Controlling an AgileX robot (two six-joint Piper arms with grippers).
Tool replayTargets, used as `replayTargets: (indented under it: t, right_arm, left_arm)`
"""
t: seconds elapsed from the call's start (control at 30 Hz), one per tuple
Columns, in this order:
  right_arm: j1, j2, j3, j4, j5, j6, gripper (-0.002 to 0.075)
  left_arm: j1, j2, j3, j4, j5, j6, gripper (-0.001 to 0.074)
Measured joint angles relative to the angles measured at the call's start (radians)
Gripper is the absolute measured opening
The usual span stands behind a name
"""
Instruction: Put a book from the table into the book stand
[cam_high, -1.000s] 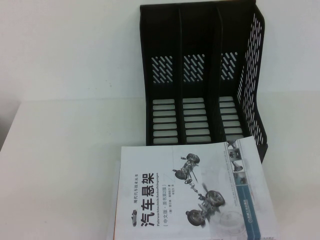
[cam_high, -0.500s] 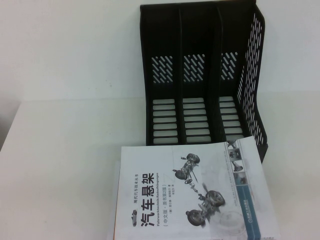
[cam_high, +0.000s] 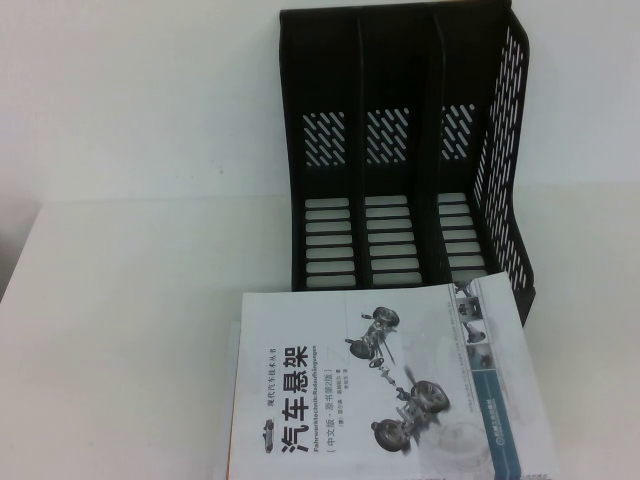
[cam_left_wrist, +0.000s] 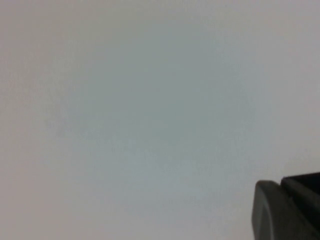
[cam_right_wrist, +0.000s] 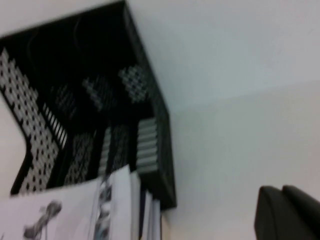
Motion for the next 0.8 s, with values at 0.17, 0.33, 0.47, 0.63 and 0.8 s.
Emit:
replayTargets:
  t: [0.17,0.33,0.47,0.63,0.8]
  right_arm:
    - [0.000,0.204,-0.048,0.141,0.058,-0.199,-0.0002]
    - [0.000,0.443,-0.048,0.280,0.101,-0.368,-0.0002]
    - [0.000,0.640,-0.048,0.417,0.107,-0.514,-0.0002]
    - [0.000,0.838,-0.048,0.540,0.059,-0.656,-0.0002]
    - [0.015,0.939,-0.048,0.570,0.003,-0.698,-0.0002]
  left_arm:
    - [0.000,0.045,0.032,-0.070,0.105,-0.083,-0.0004]
    - [0.000,0.172,0.018,-0.215,0.331,-0.137,-0.0004]
    - [0.000,0.309,-0.020,-0.367,0.513,-0.120,-0.0004]
    - [0.000,0.466,-0.039,-0.577,0.613,0.029,-0.0004]
    - [0.000,0.554,-0.039,-0.766,0.617,0.165,-0.0004]
